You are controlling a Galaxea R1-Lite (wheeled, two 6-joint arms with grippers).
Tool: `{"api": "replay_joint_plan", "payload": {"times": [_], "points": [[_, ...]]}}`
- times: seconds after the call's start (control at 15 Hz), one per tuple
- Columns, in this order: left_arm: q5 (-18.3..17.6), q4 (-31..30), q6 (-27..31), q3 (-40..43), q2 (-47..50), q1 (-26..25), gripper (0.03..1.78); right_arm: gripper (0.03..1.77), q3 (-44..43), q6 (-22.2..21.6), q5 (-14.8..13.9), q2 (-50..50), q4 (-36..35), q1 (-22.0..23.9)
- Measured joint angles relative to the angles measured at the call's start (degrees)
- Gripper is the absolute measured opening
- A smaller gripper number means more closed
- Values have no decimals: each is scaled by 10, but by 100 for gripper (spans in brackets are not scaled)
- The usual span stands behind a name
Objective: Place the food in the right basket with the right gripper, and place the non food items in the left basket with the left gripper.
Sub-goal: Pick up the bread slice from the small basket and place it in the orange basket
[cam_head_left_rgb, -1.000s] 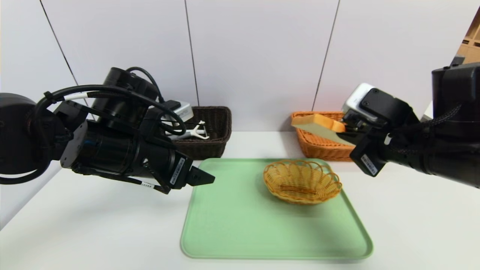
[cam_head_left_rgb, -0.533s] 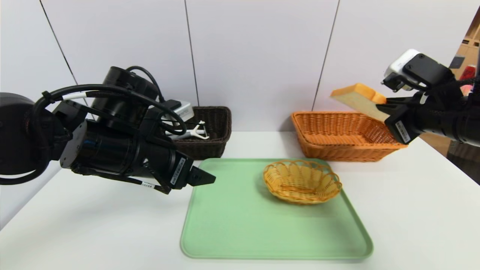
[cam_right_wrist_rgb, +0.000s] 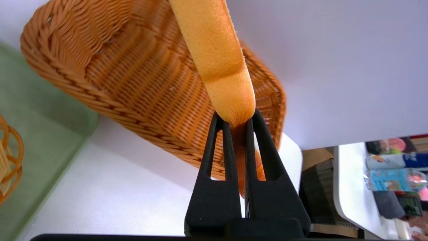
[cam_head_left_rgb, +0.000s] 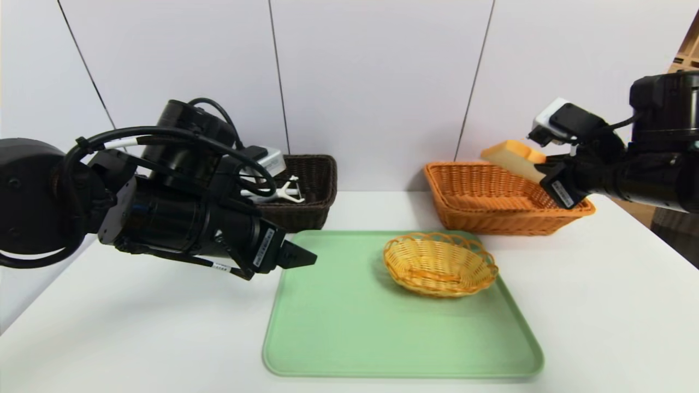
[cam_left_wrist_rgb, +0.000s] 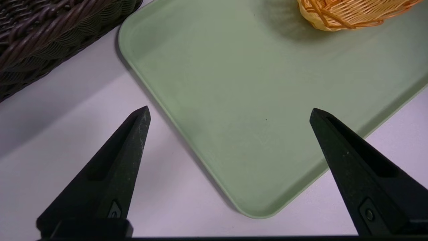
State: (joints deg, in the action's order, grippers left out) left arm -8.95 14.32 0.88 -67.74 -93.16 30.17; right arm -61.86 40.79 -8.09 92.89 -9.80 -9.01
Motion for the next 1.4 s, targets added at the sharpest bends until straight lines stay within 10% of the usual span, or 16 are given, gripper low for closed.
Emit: {"api": "replay_joint_plan", "payload": {"times": [1.4], "points": [[0,-34,-4,4,-50,-10,169,11,-101,93,14,191,-68,13]]}}
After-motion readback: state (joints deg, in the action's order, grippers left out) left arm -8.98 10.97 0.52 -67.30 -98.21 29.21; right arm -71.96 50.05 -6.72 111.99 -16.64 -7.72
